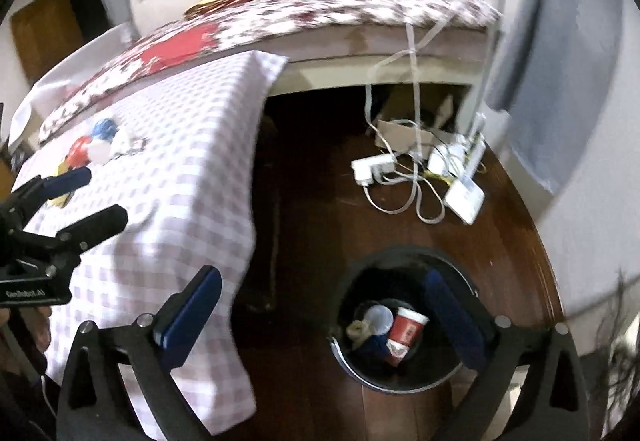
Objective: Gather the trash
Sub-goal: 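Move both tools back over the table, then grasp the yellow cloth with the left tool while the right tool grasps the white tissue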
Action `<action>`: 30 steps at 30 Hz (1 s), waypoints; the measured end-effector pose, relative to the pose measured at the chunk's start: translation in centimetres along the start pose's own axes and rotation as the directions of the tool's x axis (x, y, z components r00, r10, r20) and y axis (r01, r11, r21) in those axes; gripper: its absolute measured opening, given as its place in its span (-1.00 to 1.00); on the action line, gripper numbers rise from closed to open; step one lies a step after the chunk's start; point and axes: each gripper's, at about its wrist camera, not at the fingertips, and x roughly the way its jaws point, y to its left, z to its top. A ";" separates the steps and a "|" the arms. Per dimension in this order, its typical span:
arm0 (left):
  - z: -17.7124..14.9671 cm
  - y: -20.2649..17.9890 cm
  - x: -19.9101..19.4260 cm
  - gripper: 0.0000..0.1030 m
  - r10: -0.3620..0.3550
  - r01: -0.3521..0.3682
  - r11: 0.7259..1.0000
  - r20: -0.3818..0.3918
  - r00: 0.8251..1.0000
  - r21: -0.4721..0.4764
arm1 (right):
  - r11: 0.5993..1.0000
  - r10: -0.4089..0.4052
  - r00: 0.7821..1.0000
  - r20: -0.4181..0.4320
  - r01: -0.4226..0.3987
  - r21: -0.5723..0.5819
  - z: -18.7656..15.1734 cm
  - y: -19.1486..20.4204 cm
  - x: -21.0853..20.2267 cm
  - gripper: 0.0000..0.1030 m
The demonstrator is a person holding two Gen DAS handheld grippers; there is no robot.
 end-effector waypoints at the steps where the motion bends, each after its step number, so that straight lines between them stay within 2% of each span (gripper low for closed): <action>1: -0.2 1.0 -0.4 0.95 0.011 -0.010 1.000 0.007 1.000 -0.019 | 1.000 0.016 1.000 -0.005 -0.016 -0.015 0.6 1.2 0.2 1.00; 5: -1.5 5.1 -1.8 0.95 0.049 -0.048 0.993 0.009 0.999 -0.105 | 0.994 0.071 0.998 0.002 -0.070 -0.088 2.1 4.9 0.0 1.00; 10: -3.4 9.9 -3.7 0.94 0.145 -0.141 0.972 0.006 0.989 -0.186 | 0.974 0.147 0.989 0.022 -0.141 -0.180 4.2 10.6 -0.2 1.00; 15: -5.4 14.8 -5.5 0.88 0.233 -0.224 0.938 0.004 0.972 -0.264 | 0.949 0.202 0.979 0.028 -0.188 -0.253 5.7 15.6 0.2 1.00; 20: -7.2 19.4 -6.4 0.86 0.301 -0.286 0.890 -0.012 0.953 -0.354 | 0.917 0.246 0.969 0.013 -0.229 -0.327 7.1 20.0 1.0 1.00; 25: -8.2 23.5 -5.6 0.85 0.348 -0.335 0.846 -0.046 0.936 -0.415 | 0.895 0.273 0.962 -0.014 -0.260 -0.362 9.1 23.4 3.2 1.00; 28: -8.6 25.6 -4.4 0.77 0.350 -0.346 0.827 -0.076 0.934 -0.444 | 0.887 0.284 0.958 -0.037 -0.277 -0.370 10.3 25.0 5.2 0.99; 30: -8.8 26.6 -3.6 0.74 0.351 -0.353 0.817 -0.092 0.932 -0.457 | 0.882 0.285 0.957 -0.057 -0.285 -0.375 11.0 25.8 6.7 0.90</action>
